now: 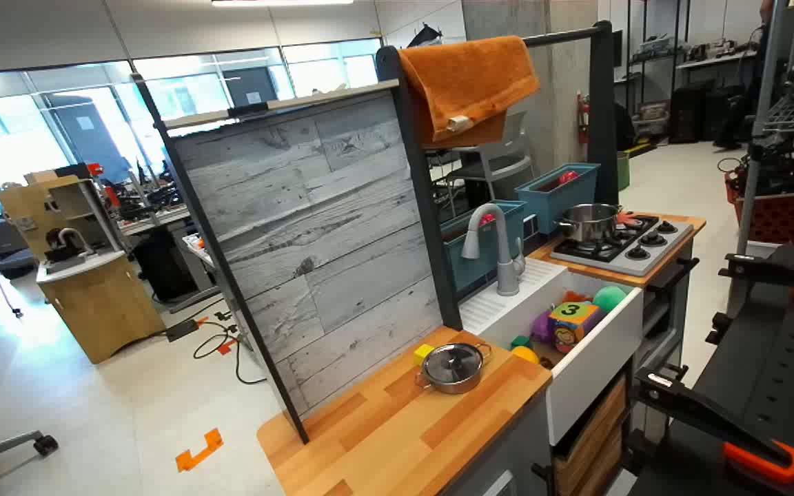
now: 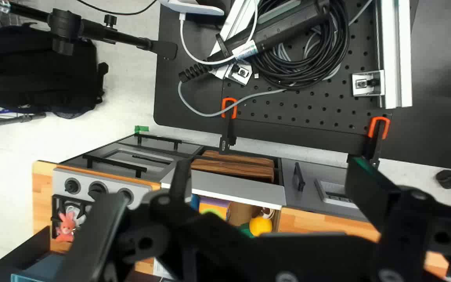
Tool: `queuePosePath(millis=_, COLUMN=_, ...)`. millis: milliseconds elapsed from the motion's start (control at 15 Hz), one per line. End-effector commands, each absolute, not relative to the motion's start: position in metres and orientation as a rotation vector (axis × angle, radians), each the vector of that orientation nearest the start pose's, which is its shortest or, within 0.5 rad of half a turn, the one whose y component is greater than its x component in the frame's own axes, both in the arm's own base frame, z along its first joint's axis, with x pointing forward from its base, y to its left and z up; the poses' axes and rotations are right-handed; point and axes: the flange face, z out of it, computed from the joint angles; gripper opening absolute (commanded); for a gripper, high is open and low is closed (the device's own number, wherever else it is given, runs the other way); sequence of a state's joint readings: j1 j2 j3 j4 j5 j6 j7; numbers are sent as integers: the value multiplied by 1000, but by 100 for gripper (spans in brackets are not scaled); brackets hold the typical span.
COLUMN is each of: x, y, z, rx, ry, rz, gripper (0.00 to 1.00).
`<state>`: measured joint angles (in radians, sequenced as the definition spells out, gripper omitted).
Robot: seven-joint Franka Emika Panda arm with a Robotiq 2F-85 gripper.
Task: Put the green object inside the pot
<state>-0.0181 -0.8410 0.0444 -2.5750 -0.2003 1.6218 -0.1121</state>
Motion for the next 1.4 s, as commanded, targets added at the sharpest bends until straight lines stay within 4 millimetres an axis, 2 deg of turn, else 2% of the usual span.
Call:
queuePosePath(millis=0, x=288, y=-11, z=511, rx=-3353, ry=-241, rz=210, gripper=100)
queuePosePath(millis=1067, x=288, y=-11, z=511, rx=-3353, ry=-240, rz=209, gripper=100)
queuePosePath(millis=1200, x=300, y=-13, z=497, rx=-3346, ry=-265, rz=169, gripper=100)
queuePosePath(millis=1333, x=322, y=-19, z=472, rx=-3335, ry=-280, rz=78, gripper=100)
